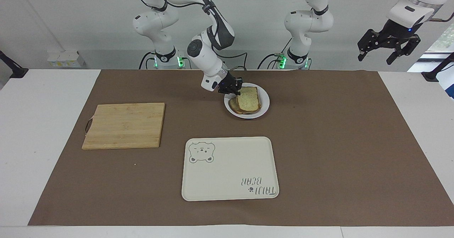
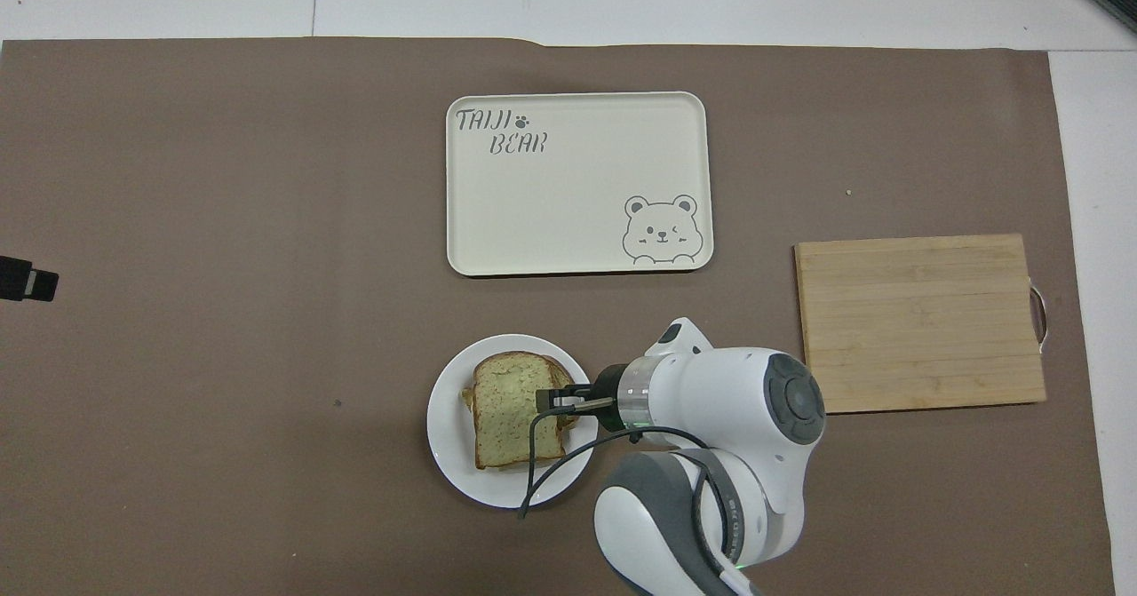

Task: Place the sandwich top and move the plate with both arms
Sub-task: 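Withdraw the right gripper while the left gripper reaches toward the plate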

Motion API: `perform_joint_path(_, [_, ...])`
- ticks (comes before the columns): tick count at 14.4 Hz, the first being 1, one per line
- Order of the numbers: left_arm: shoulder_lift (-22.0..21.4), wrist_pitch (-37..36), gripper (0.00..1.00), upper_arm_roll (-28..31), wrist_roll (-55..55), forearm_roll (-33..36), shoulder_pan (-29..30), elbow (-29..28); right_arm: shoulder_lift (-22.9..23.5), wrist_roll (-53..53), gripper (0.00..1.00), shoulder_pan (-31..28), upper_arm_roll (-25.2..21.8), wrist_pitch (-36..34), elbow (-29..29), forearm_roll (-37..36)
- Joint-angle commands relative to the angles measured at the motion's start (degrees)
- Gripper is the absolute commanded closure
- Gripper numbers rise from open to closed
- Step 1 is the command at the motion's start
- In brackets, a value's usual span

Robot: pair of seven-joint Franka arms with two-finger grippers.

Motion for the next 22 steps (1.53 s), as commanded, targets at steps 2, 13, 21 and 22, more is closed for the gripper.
perform_joint_path(2, [-6.32,6.48,0.0,0.08,0.12,-6.04,0.67,-11.12,-2.56,0.58,0.0,-5.2,-0.26,-6.48,4.29,-2.22])
perform_joint_path(13, [-14.68,27.31,0.0,0.08,3.72,-25.73,-0.12,-39.34,-0.19,1.63,0.0,-23.05,0.01,-34.08,27.67,-30.08])
perform_joint_path(21, [-12.41,40.94,0.0,0.0,25.66,-48.56,-1.7,-57.46,-4.5,1.19,0.0,-31.23,-1.48,-46.03,32.35,-46.46])
perform_joint_path(22, [-11.96,41.56,0.0,0.0,29.35,-51.47,-1.7,-59.3,-4.59,1.02,0.0,-32.02,-1.83,-48.49,33.22,-46.37])
